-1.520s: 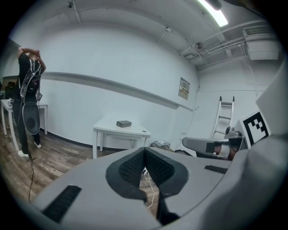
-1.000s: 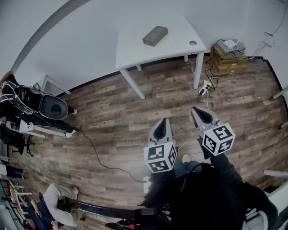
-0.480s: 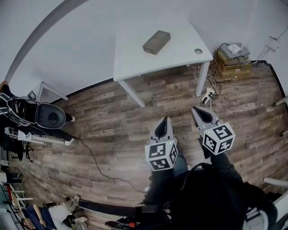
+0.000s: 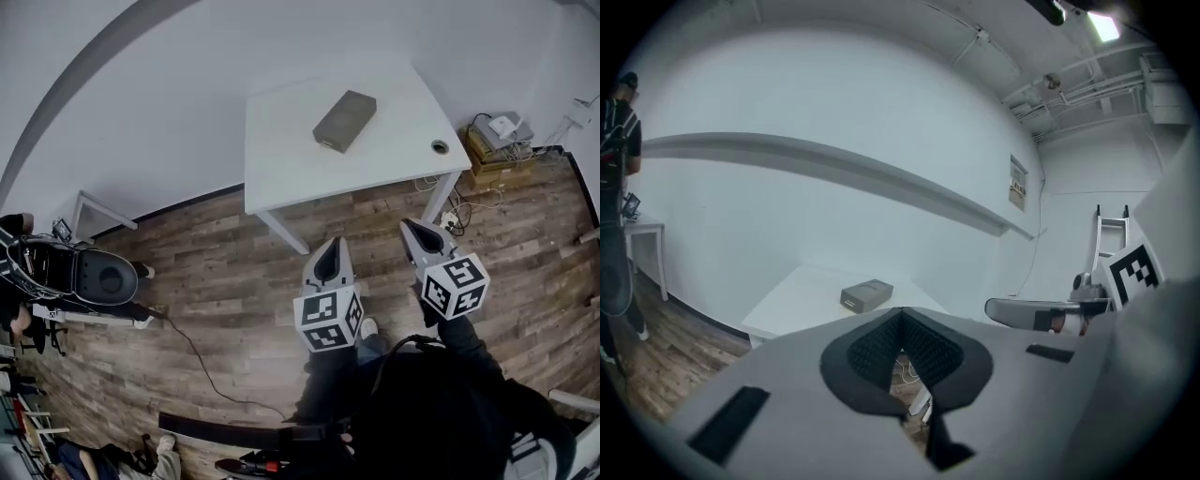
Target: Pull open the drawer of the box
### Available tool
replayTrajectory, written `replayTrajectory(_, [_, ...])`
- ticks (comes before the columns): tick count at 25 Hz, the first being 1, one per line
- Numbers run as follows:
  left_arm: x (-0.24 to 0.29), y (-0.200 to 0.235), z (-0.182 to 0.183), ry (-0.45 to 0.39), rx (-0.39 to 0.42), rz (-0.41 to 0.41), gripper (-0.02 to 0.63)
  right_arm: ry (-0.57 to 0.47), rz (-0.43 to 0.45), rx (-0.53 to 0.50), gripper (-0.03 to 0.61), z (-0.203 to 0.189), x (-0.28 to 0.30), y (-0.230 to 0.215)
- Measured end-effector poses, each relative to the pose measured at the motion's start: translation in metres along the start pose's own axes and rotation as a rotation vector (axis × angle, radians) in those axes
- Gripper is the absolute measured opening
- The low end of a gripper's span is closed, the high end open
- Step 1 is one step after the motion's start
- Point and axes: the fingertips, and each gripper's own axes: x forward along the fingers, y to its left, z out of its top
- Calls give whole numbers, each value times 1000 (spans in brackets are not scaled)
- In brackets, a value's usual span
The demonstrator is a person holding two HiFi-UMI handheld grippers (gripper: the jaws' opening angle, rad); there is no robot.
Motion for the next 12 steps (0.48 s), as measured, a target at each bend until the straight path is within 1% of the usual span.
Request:
replayTrajectory(3, [34,19,5,22,-16,-12,0,15,-17,7,-9,4,34,-11])
replayTrajectory(7, [67,28,5,44,-31,-27,0,36,-19,-1,-9,7,65,-25])
replayTrajectory(12, [113,46,7,64,-59,-3,0,58,-2,0,-11,11,109,-53])
